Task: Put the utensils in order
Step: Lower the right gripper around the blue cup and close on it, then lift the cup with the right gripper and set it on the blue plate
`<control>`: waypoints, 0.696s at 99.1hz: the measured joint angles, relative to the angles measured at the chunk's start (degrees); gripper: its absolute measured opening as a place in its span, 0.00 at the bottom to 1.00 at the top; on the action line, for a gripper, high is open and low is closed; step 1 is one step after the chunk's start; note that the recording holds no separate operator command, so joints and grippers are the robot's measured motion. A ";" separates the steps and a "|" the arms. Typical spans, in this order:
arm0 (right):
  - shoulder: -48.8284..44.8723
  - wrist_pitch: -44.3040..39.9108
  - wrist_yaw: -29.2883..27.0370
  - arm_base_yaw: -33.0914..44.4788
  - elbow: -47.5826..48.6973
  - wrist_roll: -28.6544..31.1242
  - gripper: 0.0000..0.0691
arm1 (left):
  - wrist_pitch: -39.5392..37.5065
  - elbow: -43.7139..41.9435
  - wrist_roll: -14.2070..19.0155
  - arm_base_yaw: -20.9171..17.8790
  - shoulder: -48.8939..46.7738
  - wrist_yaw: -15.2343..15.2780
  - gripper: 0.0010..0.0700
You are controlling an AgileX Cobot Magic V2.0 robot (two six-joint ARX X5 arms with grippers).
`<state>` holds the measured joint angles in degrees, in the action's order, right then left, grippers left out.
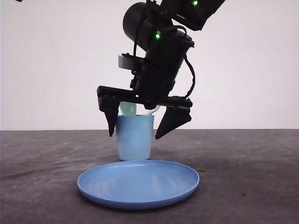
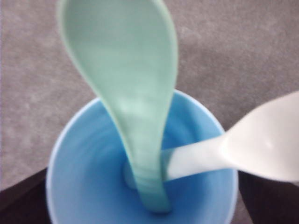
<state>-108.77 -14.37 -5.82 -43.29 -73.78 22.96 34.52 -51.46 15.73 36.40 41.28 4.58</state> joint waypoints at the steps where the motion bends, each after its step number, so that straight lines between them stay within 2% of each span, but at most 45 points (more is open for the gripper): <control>1: -0.04 0.07 0.00 0.02 0.00 0.00 0.97 | 0.00 0.00 0.00 0.00 0.00 0.00 0.38; 22: -0.55 0.39 0.94 0.13 0.00 0.02 0.83 | -0.02 0.00 -0.02 0.00 0.00 0.00 0.38; 36: -0.63 0.42 1.46 0.09 -0.02 0.00 0.66 | 0.00 0.00 0.00 0.00 0.00 0.00 0.38; 53: -0.63 -0.11 1.22 0.07 -0.37 0.02 0.61 | 0.09 0.00 0.00 0.00 0.00 0.00 0.38; 69: -0.66 -4.92 0.00 0.07 -2.99 -0.24 0.60 | 0.74 0.00 -0.02 0.00 0.00 0.00 0.38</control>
<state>-109.43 -19.29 -5.82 -43.22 -76.77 22.72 35.27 -51.46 15.70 36.40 41.28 4.58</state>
